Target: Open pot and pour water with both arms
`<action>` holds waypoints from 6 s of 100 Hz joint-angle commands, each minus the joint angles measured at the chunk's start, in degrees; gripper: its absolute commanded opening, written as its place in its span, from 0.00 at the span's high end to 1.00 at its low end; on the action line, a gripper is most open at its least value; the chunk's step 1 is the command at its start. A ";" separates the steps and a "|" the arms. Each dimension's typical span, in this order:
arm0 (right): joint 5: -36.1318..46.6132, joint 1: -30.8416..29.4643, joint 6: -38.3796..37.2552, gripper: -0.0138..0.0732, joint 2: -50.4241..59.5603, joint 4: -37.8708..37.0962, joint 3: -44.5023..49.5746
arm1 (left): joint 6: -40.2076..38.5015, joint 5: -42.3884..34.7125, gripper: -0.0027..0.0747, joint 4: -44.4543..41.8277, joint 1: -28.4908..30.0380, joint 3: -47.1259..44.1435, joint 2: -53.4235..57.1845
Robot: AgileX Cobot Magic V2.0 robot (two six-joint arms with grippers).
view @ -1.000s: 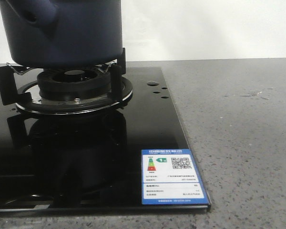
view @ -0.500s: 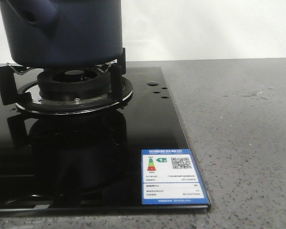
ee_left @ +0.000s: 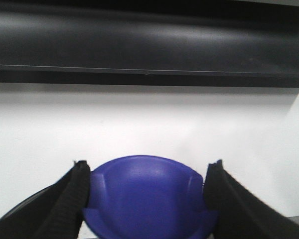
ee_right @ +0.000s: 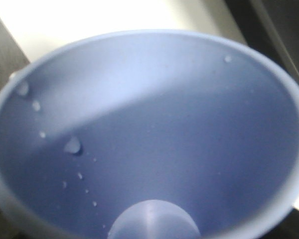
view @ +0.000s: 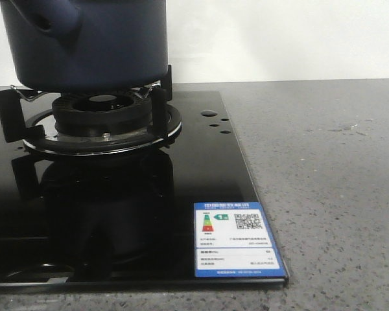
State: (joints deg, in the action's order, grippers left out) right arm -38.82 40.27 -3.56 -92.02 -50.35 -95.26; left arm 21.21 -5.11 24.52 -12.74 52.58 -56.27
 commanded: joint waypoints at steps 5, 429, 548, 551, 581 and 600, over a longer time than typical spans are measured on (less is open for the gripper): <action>7.41 -3.90 -2.97 0.44 6.90 4.45 0.92 | 0.07 -6.08 0.50 -0.26 0.22 2.28 1.27; 35.07 -44.37 -23.43 0.13 68.00 19.82 80.65 | 0.07 -11.09 0.50 0.29 -16.95 2.28 -7.12; 32.88 -44.12 -23.43 0.13 73.19 19.94 80.65 | 0.07 -16.55 0.50 -0.03 -20.12 2.07 -17.18; 32.88 -44.12 -23.43 0.13 73.19 19.94 80.65 | 0.15 -16.55 0.50 -0.03 -20.12 2.02 -17.18; 32.98 -44.12 -23.43 0.13 73.19 19.94 80.65 | 0.30 -15.67 0.50 -0.03 -18.59 1.71 -17.18; 33.07 -44.12 -23.43 0.13 73.19 19.94 80.65 | 0.30 -13.22 0.50 -0.03 -18.59 1.71 -17.18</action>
State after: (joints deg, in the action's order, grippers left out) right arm -9.48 -3.89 -26.77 -18.52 -29.99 -13.14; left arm 21.47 -13.65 24.78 -31.36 52.24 -75.25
